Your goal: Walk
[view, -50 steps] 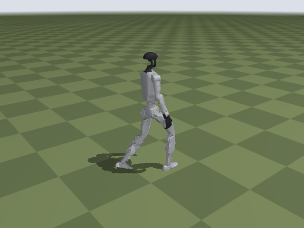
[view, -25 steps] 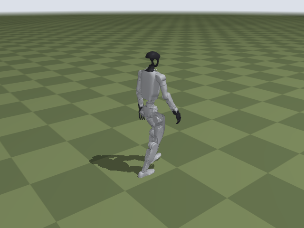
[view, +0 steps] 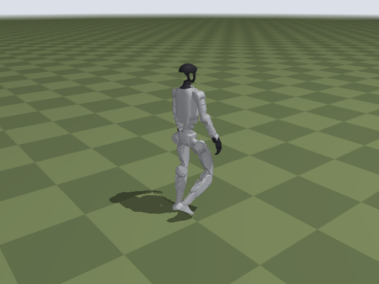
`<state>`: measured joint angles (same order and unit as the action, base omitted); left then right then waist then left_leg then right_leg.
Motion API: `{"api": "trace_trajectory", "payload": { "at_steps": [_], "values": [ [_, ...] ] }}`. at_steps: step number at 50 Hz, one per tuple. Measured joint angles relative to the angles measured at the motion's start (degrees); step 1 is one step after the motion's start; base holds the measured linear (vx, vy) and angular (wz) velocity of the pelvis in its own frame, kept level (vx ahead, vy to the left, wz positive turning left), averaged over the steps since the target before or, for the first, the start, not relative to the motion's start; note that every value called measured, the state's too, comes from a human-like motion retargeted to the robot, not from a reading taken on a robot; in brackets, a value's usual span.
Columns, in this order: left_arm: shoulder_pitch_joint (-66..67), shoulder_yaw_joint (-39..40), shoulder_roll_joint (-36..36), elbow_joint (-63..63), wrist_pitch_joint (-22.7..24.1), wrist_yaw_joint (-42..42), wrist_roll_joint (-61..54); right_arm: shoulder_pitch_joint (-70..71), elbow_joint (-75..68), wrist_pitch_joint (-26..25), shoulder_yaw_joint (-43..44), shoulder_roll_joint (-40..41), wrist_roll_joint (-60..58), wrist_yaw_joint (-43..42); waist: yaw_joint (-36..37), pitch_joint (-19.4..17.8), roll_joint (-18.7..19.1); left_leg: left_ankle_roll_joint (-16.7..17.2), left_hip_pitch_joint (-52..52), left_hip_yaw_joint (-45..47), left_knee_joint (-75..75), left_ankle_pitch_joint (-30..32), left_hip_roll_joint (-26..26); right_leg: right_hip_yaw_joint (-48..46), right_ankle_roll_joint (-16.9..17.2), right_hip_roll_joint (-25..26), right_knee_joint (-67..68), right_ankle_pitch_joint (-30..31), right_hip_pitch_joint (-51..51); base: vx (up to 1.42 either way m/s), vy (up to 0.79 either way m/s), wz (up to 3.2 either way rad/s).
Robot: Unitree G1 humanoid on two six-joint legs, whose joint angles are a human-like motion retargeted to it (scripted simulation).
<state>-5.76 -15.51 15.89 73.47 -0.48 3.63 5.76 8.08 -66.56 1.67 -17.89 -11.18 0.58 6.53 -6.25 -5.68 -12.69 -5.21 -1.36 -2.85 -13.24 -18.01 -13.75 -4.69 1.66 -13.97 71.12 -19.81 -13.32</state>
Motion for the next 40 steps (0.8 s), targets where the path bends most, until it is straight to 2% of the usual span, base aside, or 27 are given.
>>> {"api": "trace_trajectory", "payload": {
  "at_steps": [2, 5, 12, 15, 18, 20, 22, 25, 28, 32, 35, 40],
  "values": [
    [-1.16, -0.4, 0.25, -0.69, 0.41, -0.94, -0.01, -1.16, 0.9, 0.33, -0.18, 0.03, 0.39, -0.51, -1.61, -0.36, -0.17, 0.35, -3.64, -1.19, 1.36, -1.17, -0.34, -0.81, 0.08, -0.69, -3.43, -2.22, -3.28, 0.65, 0.02, 0.32],
    [-4.18, -0.51, 0.87, -1.54, 0.92, -2.04, -0.49, -1.69, 2.05, 0.36, -0.41, 0.05, 1.06, -1.0, -3.79, -1.84, 1.06, 0.9, -10.2, -3.07, 5.22, -2.24, 1.51, -2.33, 1.08, 0.88, -12.37, -2.05, -7.26, 0.67, 0.0, 0.3],
    [-8.79, -0.97, 0.99, -2.73, 2.48, -3.42, 0.13, -2.7, 1.39, -0.31, 0.18, 1.03, 1.69, -1.92, -6.67, -3.82, 4.27, 1.81, -20.44, -5.11, 9.07, -6.2, 6.57, -3.31, 7.28, 7.74, -44.12, 6.59, -10.86, 0.68, -0.05, 0.19],
    [-8.85, -1.23, 0.34, -2.75, 2.7, -3.24, 1.03, -3.73, 0.45, -0.62, 0.75, 1.3, 1.37, -2.06, -7.54, -3.43, 4.67, 2.41, -22.51, -4.65, 6.28, -8.46, 7.01, -2.03, 8.52, 8.7, -48.31, 8.81, -12.2, 0.71, -0.11, 0.18],
    [-7.09, -1.46, -1.1, -2.19, 2.55, -3.09, 1.69, -5.2, -0.94, -1.02, 0.98, 1.38, 0.74, -2.42, -7.85, -2.82, 5.47, 3.47, -23.98, -4.58, 0.09, -9.19, 8.12, -0.72, 7.71, 10.03, -42.69, 11.66, -12.92, 0.73, -0.14, 0.12],
    [-6.14, -1.41, -2.13, -0.9, 2.05, -2.54, 1.79, -5.19, -2.43, -1.39, 1.11, 0.89, 0.06, -2.38, -8.95, -3.22, 7.38, 5.75, -23.32, -6.01, -8.49, -7.94, 10.0, -1.02, 6.29, 12.04, -38.14, 12.73, -12.1, 0.73, -0.15, 0.27],
    [-4.32, -1.7, -3.46, 0.57, 1.56, -2.4, 1.9, -5.85, -3.25, -1.64, 0.88, 0.61, -0.5, -2.52, -9.06, -3.29, 9.14, 8.09, -21.41, -6.27, -18.61, -5.32, 11.51, -0.56, 4.25, 14.68, -34.42, 12.2, -11.17, 0.68, -0.15, 0.13],
    [-2.34, -2.32, -5.37, 2.94, 0.84, -1.49, 2.6, -5.96, -3.92, -2.04, 0.55, -0.56, -1.07, -2.03, -9.43, -3.2, 14.32, 12.24, -13.69, -6.16, -38.62, 1.01, 16.29, -2.25, 0.35, 20.32, -34.17, 10.26, -8.72, 0.64, -0.15, 0.13],
    [-1.06, -3.12, -6.14, 3.61, 0.2, -0.32, 3.49, -5.64, -3.36, -2.15, 0.6, -1.7, -1.35, -1.83, -8.13, -2.52, 16.89, 11.9, -5.14, -4.12, -52.5, 4.56, 19.67, -2.52, -1.82, 23.51, -36.8, 8.08, -5.37, 0.62, -0.15, -0.01],
    [-0.65, -3.31, -5.73, 2.92, -0.11, 0.69, 3.55, -3.86, -1.76, -1.91, 0.91, -3.08, -1.59, -2.18, -4.99, -1.94, 17.49, 7.17, 6.3, -0.79, -61.73, -2.0, 22.26, -1.69, -2.38, 24.96, -42.84, 6.02, 1.11, 0.59, -0.16, -0.07],
    [-0.14, -2.61, -5.03, 1.52, 0.08, 0.47, 2.53, -2.35, 0.45, -1.53, 1.19, -4.05, -1.33, -2.68, -2.21, -2.01, 16.96, 4.65, 13.23, 1.11, -60.5, -7.51, 22.11, -0.22, -2.21, 25.04, -47.03, 4.46, 6.81, 0.58, -0.16, -0.23],
    [1.07, -1.01, -4.18, -0.49, 0.56, -0.85, 0.68, 0.55, 5.19, -0.62, 1.36, -5.17, -0.47, -3.76, 1.35, -3.12, 15.17, 4.68, 19.98, 2.74, -45.02, -10.23, 19.23, 2.81, -2.18, 23.53, -51.1, 0.47, 15.53, 0.58, -0.12, -0.33]
  ]
}}
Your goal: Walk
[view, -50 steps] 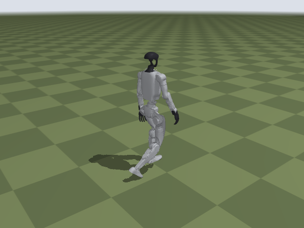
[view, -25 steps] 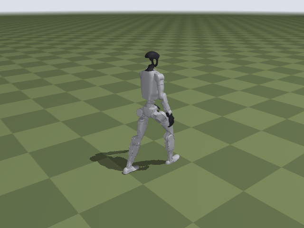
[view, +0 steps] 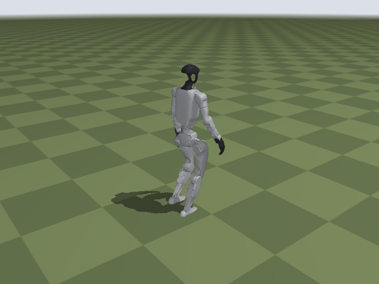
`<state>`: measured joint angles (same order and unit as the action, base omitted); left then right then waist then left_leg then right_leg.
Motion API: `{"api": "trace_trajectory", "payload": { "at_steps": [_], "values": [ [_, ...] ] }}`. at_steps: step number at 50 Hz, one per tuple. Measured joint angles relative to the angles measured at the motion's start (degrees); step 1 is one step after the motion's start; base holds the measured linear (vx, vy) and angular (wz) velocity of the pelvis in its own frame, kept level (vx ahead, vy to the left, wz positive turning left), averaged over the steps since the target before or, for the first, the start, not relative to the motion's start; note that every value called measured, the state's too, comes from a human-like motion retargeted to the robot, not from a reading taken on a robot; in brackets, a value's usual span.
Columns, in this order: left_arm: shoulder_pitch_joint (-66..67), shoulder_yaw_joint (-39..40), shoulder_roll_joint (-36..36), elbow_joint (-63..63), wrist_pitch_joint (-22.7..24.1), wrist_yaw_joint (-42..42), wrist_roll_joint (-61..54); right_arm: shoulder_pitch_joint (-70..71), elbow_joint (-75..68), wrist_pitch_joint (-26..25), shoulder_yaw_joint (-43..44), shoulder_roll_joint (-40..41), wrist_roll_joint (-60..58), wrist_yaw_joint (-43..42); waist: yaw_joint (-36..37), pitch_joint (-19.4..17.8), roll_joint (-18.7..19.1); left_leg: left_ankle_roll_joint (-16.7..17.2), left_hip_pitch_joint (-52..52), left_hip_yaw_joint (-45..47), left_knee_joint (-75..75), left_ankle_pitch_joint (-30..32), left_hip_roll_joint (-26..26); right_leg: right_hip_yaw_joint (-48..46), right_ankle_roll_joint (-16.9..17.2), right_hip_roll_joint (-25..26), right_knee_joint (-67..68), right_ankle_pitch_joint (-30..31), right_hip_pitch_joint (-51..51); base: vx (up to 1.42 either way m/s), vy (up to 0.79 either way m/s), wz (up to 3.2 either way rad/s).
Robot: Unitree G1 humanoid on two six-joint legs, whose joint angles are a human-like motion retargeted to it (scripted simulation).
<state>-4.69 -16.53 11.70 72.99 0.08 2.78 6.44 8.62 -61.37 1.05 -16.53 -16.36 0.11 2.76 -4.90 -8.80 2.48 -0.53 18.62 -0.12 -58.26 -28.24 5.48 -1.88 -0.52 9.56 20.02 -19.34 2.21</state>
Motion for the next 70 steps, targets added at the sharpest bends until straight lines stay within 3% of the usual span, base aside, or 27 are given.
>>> {"api": "trace_trajectory", "payload": {
  "at_steps": [7, 10, 15, 20, 23, 27, 32, 40, 45, 49, 57, 60, 63, 70],
  "values": [
    [1.23, 0.35, 0.29, -1.06, 0.02, -0.35, -0.51, 3.12, 5.31, 0.58, -1.48, -0.41, 0.52, -0.6, 1.83, 0.05, -3.72, 4.24, 0.94, -5.77, 34.52, 9.67, -7.97, 2.5, 0.2, -3.78, 0.43, -5.71, 7.33, 0.56, -0.03, -0.16],
    [1.9, -0.03, 0.21, -0.99, 0.03, -0.26, -0.04, 3.19, 5.8, 0.68, -2.16, 0.02, 0.28, -0.57, 2.36, 0.85, -4.82, 4.86, 1.14, -8.95, 39.77, 12.09, -9.73, 3.82, 0.3, -4.31, 3.81, -8.03, 8.48, 0.57, 0.03, -0.1],
    [3.46, -1.43, -0.18, 0.1, -0.31, -0.06, 1.15, 1.09, 3.62, 0.36, -3.31, 1.59, -1.35, -0.53, 2.73, 2.39, -8.83, 3.68, 0.27, -10.42, 33.82, 15.25, -14.44, 6.31, 2.28, -7.59, 16.56, -8.55, 8.38, 0.61, 0.04, -0.13],
    [3.28, -2.74, 1.42, 0.97, -0.82, 2.62, 2.95, 0.69, -2.18, -0.5, -3.67, 4.17, -3.58, 2.13, 2.96, 2.29, -14.94, -0.46, -4.75, -7.83, 31.04, 12.37, -18.89, 7.49, 7.43, -13.32, 39.7, 1.77, 1.44, 0.62, 0.03, -0.31],
    [3.0, -3.5, 2.96, 0.38, -1.01, 3.85, 4.1, 0.92, -4.83, -0.78, -4.4, 5.06, -4.54, 4.05, 1.91, 2.06, -16.21, -1.78, -9.59, -7.27, 34.18, 10.76, -18.93, 4.76, 5.98, -17.28, 50.78, 5.89, -5.59, 0.62, 0.05, -0.3],
    [2.1, -3.96, 4.76, 0.07, -1.04, 4.1, 5.21, 0.18, -6.27, -0.46, -5.07, 5.03, -4.42, 5.29, -0.26, 1.63, -16.06, -1.81, -17.62, -7.02, 40.58, 9.75, -17.69, -0.31, 2.65, -21.26, 55.77, 2.04, -14.12, 0.63, 0.07, -0.2],
    [0.7, -3.42, 6.37, -0.42, -0.33, 2.49, 4.32, -2.36, -6.04, 0.34, -4.55, 4.38, -2.48, 4.91, -3.6, 0.8, -15.73, -1.0, -27.22, -7.0, 46.92, 7.98, -16.68, -5.82, 3.13, -22.86, 47.06, -2.85, -21.69, 0.63, 0.07, -0.06],
    [-3.15, -1.25, 9.64, -3.09, 1.73, -0.38, 1.06, -4.08, -6.16, 0.16, -2.29, 4.71, 0.2, 3.29, -7.11, -1.72, -12.28, 0.0, -39.81, -6.25, 53.45, 3.85, -11.0, -11.84, 7.7, -18.37, 14.13, 2.72, -26.23, 0.61, 0.03, -0.03],
    [-4.52, -0.57, 9.79, -5.05, 2.7, -1.6, 0.63, -5.14, -7.08, -0.09, -0.87, 5.52, 0.29, 2.16, -8.36, -1.24, -11.3, 0.42, -42.86, -4.28, 50.2, -0.4, -10.36, -11.81, 8.89, -17.92, 4.88, 5.24, -27.89, 0.6, -0.05, 0.05],
    [-4.37, -0.43, 7.74, -5.37, 2.92, -1.85, 0.84, -5.33, -8.59, -0.31, -0.45, 5.58, -0.47, 1.51, -9.66, -0.78, -9.33, 2.08, -43.69, -2.42, 41.85, -0.7, -7.54, -11.24, 7.46, -17.15, 11.35, 9.18, -28.19, 0.62, -0.11, 0.25],
    [-1.64, -2.58, 1.25, -2.23, 1.78, -0.22, 2.97, -4.49, -8.08, -0.64, -1.86, 3.71, -1.3, 1.61, -9.55, 0.01, -0.44, 8.08, -32.25, -2.75, 5.39, 12.61, 2.41, -10.92, 0.64, -5.6, 13.5, 9.5, -22.22, 0.56, -0.16, -0.09],
    [-0.96, -3.72, 0.15, -2.0, 1.52, 0.68, 4.11, -3.76, -6.07, -0.4, -2.21, 2.38, -1.48, 1.64, -8.12, 0.39, 1.34, 6.79, -25.74, -1.38, -5.89, 13.82, 5.27, -10.24, -0.53, -2.19, 10.03, 8.09, -18.22, 0.52, -0.16, -0.29],
    [-0.38, -4.28, -0.22, -2.16, 1.47, 1.01, 4.8, -2.81, -3.84, -0.05, -2.47, 1.13, -1.71, 1.38, -6.07, 0.62, 1.88, 3.59, -19.18, 0.39, -12.39, 8.5, 7.15, -8.95, -0.6, -0.19, 6.44, 6.59, -13.88, 0.52, -0.15, -0.35],
    [0.72, -2.92, 0.41, -2.47, 1.42, 0.7, 4.21, 0.61, 1.15, 0.52, -2.73, -0.76, -1.93, 1.4, -0.95, 0.07, 0.75, -0.57, -5.39, 3.22, -7.94, -1.06, 6.13, -3.9, 0.09, 1.1, -2.54, 3.75, -3.11, 0.51, -0.12, -0.48]
  ]
}}
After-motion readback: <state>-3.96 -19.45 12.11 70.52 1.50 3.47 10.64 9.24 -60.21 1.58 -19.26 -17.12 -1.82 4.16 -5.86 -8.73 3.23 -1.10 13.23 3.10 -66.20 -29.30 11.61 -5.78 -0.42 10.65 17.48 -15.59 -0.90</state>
